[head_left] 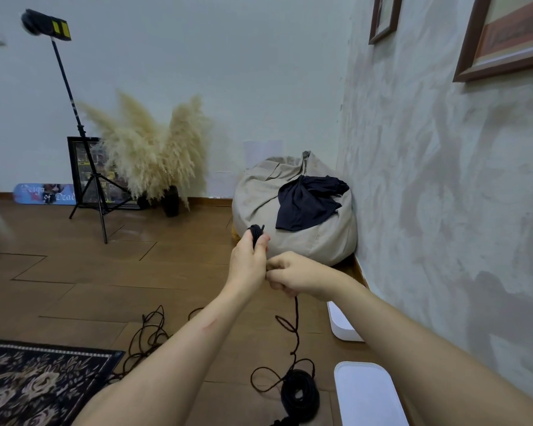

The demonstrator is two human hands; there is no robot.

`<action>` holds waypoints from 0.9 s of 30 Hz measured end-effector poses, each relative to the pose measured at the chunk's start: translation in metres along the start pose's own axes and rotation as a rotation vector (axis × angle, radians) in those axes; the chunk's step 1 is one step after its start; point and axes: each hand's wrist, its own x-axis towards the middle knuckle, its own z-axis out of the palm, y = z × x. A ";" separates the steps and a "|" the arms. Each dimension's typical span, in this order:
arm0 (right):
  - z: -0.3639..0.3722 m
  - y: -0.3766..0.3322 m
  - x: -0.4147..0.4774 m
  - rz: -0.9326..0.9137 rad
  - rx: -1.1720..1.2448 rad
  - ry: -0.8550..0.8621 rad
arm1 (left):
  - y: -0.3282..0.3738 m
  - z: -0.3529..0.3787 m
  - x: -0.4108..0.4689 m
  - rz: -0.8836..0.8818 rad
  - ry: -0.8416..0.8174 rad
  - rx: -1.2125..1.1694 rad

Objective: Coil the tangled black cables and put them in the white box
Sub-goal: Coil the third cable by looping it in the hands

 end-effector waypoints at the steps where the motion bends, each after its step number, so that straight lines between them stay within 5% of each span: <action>1: -0.005 -0.001 -0.002 -0.010 -0.026 -0.005 | -0.003 -0.001 0.000 0.012 -0.012 0.049; 11: -0.055 0.008 -0.015 -0.261 -0.292 0.375 | 0.001 0.006 -0.017 0.018 -0.457 -0.041; 17: -0.050 0.016 -0.002 -0.230 -0.211 0.581 | 0.008 0.009 -0.027 0.090 -0.308 0.023; 22: -0.044 0.017 -0.003 -0.226 -0.145 0.481 | 0.003 0.008 -0.026 0.026 -0.200 -0.045; 27: -0.044 0.014 -0.004 -0.253 -0.103 0.576 | 0.008 0.007 -0.028 0.000 -0.279 -0.148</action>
